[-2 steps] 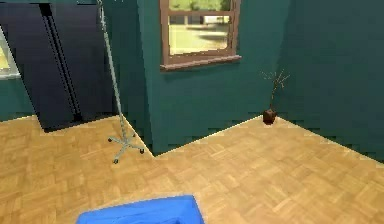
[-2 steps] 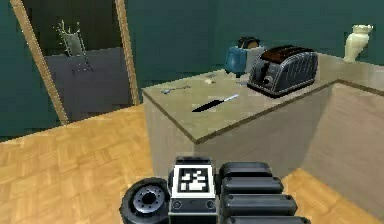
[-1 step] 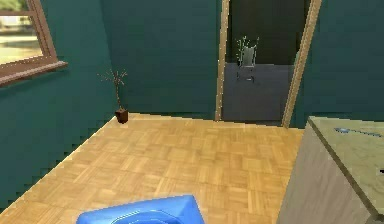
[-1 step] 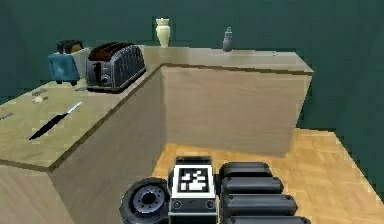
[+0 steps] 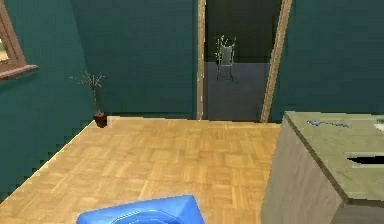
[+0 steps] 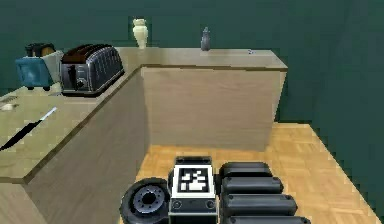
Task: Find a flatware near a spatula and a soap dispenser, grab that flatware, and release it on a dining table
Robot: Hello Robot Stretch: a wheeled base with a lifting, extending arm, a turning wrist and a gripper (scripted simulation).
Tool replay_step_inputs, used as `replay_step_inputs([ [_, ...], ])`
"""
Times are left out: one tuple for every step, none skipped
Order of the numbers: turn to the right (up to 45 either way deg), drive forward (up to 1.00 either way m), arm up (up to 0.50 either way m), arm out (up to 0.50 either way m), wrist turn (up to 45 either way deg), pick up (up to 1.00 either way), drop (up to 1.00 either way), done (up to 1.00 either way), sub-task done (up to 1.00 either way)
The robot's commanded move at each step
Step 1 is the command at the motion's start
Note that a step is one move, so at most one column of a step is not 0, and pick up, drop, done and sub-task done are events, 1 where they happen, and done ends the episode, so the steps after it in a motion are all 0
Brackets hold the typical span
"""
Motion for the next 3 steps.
replay_step_inputs([
  [0.0,1.0,0.0,0.0,0.0,0.0,0.0,0.0,0.0],
  [0.0,0.35,0.0,0.0,0.0,0.0,0.0,0.0,0.0],
  [45.0,0.0,0.0,0.0,0.0,0.0,0.0,0.0,0.0],
])
